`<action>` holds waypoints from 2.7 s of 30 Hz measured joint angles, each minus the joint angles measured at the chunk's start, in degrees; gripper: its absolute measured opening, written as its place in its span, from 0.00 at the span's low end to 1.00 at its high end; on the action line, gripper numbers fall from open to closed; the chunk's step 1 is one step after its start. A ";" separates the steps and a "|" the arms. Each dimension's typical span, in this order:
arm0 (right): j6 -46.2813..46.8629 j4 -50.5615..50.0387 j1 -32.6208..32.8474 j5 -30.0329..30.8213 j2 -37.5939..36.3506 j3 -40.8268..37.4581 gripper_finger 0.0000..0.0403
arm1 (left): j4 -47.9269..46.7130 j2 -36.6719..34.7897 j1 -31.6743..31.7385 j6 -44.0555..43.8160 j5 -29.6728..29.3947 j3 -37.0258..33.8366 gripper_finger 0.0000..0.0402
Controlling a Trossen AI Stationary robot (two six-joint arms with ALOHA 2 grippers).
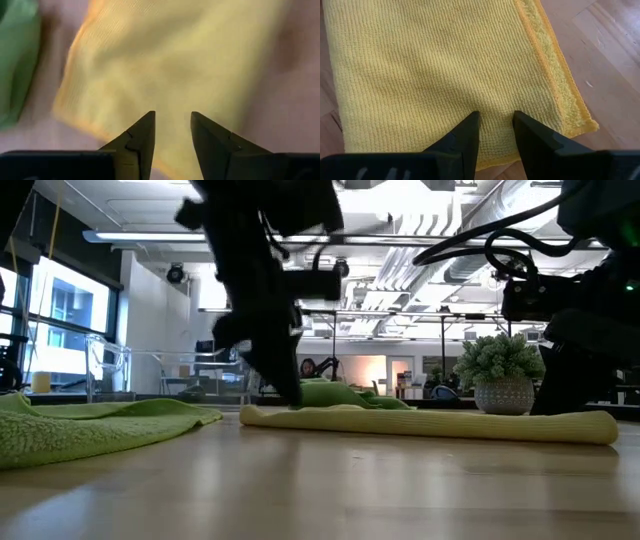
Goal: Roll microfiber towels into tight, uniform cylinder then place into a basket
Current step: Roll the yellow towel
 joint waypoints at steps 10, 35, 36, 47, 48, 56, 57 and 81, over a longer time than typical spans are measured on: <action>0.07 -0.21 0.00 0.07 0.00 0.00 0.29 | -0.87 2.19 1.53 -3.94 12.39 0.20 0.28; -1.42 -4.39 2.76 -0.24 -0.85 8.31 0.29 | -2.04 1.74 1.51 -2.42 5.69 4.21 0.28; 0.63 -4.37 3.36 -0.22 -0.41 8.31 0.29 | -2.36 1.74 1.95 -2.41 5.57 4.21 0.28; 10.11 -5.62 6.47 2.86 9.04 8.23 0.29 | -6.80 2.75 3.02 -4.91 9.01 3.54 0.28; 9.78 -6.31 6.44 3.83 9.22 8.26 0.29 | -6.67 2.75 2.69 -5.56 10.55 3.55 0.28; 1.33 -18.54 4.52 12.21 7.45 7.80 0.29 | -5.16 2.75 -2.36 -14.68 13.76 3.56 0.28; 1.10 -19.84 3.84 12.34 7.32 7.82 0.29 | -4.61 2.75 -2.99 -15.74 13.76 3.56 0.28; 13.07 13.51 4.76 16.87 10.96 8.02 0.29 | -4.28 2.44 1.18 -5.40 7.45 4.31 0.28</action>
